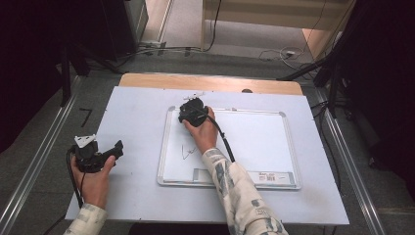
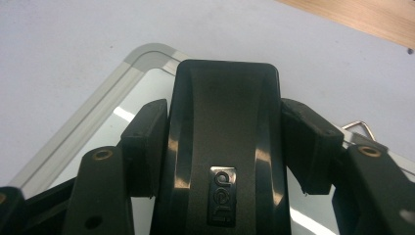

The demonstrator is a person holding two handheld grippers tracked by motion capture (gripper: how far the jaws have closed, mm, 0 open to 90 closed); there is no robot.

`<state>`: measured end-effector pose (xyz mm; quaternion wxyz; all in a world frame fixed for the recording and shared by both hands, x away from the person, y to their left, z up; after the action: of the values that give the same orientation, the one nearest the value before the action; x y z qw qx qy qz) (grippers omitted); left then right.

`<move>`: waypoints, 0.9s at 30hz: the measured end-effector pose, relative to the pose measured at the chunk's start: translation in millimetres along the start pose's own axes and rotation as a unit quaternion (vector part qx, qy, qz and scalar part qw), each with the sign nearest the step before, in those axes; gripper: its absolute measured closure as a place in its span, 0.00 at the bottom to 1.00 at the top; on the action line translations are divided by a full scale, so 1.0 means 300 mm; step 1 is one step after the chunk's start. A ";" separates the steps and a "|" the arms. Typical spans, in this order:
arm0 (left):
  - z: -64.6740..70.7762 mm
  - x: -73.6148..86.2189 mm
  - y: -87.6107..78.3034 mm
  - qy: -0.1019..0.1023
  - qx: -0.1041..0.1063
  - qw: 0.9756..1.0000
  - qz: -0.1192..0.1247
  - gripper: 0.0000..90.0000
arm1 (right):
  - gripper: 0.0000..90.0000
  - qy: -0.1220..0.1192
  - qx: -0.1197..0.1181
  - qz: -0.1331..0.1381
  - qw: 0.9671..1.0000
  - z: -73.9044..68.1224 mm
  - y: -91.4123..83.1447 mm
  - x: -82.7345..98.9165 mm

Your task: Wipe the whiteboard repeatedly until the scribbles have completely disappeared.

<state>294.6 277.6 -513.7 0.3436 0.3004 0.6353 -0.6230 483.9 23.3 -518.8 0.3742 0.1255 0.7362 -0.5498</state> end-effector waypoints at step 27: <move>0.006 0.001 -0.001 0.003 -0.001 1.000 0.001 0.17 | 0.41 0.014 0.000 0.002 1.000 0.115 -0.094 0.083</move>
<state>294.1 275.8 -513.7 0.3422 0.3026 0.6368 -0.6211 464.2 -23.7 -519.7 0.3648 0.1341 0.7412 -0.5473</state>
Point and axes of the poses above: each handheld gripper's, and its own axes: y roughly forward along the jaws, x roughly out of its underside, z roughly to its right, the point moved 5 cm from there along y, roughly forward along the jaws, and after that the axes turned 12 degrees about y, right-handed, at the moved point
